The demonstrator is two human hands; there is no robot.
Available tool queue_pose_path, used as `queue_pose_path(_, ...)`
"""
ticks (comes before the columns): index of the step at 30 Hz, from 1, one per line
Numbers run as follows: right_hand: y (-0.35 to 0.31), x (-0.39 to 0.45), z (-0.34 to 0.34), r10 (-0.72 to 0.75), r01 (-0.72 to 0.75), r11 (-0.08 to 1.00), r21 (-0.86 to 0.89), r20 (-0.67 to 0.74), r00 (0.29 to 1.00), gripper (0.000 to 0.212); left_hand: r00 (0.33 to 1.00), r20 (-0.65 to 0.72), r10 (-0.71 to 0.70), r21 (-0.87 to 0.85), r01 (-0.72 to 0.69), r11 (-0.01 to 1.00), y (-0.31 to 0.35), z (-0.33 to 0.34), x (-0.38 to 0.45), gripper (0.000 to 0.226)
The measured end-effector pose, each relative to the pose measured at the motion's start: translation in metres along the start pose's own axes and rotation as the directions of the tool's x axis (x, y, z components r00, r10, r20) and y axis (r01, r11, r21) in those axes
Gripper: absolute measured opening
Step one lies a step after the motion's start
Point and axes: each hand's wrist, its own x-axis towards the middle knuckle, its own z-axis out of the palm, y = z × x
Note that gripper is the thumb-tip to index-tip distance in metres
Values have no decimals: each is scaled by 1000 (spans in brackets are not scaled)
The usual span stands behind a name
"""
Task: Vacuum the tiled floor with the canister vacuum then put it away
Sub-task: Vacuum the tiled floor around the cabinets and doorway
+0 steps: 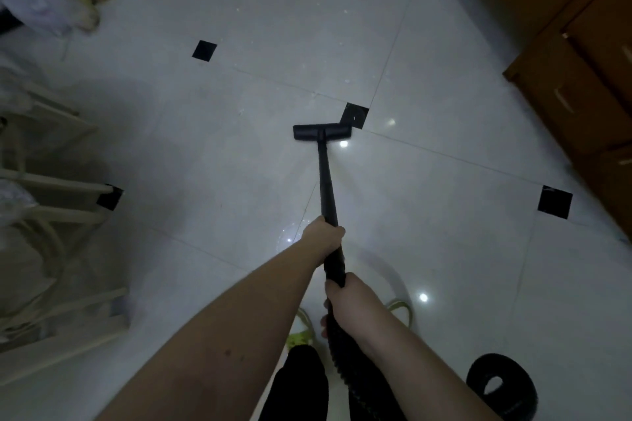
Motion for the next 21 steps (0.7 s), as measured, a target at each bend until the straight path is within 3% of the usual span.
queue_pose_path(4,9,-31,-22,58,-58,998,-20,-5,998,17,990,116,-80,49,75,996,11,18,-43,43)
queue_pose_path(9,17,-77,-66,126,-122,984,-129,23,992,18,949,267,-167,-82,195,977,16,46,-109,42)
queue_pose_path(14,0,-119,-94,176,-177,983,50,36,984,20,967,209,-146,-56,161,985,28,60,-154,40)
queue_pose_path(21,-38,-109,-99,166,-166,986,-8,34,986,30,977,177,-116,-2,118,993,56,42,-128,43)
